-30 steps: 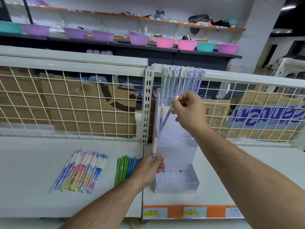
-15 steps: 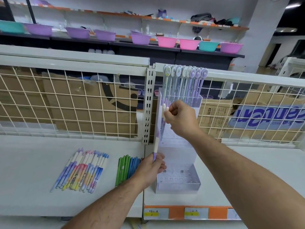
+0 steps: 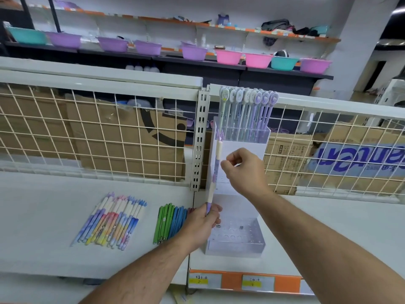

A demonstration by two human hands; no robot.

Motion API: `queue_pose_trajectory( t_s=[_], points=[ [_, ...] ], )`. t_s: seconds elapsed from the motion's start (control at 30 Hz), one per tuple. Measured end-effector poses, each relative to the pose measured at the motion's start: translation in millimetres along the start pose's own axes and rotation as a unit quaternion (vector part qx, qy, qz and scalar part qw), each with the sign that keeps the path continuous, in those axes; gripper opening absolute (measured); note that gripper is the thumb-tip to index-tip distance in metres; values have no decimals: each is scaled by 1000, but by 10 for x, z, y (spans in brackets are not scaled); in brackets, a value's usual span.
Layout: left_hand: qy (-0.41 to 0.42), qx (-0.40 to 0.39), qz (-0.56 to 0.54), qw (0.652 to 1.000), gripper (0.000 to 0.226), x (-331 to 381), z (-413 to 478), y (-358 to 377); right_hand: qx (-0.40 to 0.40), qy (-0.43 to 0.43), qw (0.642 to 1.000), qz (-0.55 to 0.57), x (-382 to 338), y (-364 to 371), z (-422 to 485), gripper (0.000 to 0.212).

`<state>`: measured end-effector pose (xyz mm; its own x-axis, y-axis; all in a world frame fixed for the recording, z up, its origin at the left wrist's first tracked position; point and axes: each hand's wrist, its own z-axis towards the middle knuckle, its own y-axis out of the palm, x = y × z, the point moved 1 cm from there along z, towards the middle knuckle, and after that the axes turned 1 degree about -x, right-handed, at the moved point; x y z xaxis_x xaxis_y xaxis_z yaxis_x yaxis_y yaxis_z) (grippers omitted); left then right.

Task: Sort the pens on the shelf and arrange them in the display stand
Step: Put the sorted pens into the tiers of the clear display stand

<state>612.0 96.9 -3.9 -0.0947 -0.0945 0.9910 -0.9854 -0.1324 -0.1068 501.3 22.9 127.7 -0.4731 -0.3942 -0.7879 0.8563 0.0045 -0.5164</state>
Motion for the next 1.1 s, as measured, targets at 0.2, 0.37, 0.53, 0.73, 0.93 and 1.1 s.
queue_pose_trajectory(
  t_s=[0.2,0.37,0.53,0.73,0.93,1.1],
  points=[
    [10,-2,92,996,25,48,-25,110,-160,10,987,29,262,17,-331,7],
    [47,36,219,974,24,55,-51,214,-145,-1,989,27,285,-64,-285,18],
    [92,120,276,949,24,-223,-27,196,-85,4,989,123,61,-391,-29,13],
    [100,124,143,977,17,-443,-56,222,-28,-14,986,161,-124,-428,180,19],
    [98,118,125,980,17,-484,-20,215,1,-27,989,147,-174,-329,283,14],
    [95,118,113,982,17,-506,-14,221,-41,-48,995,79,-137,-211,281,18]
  ],
)
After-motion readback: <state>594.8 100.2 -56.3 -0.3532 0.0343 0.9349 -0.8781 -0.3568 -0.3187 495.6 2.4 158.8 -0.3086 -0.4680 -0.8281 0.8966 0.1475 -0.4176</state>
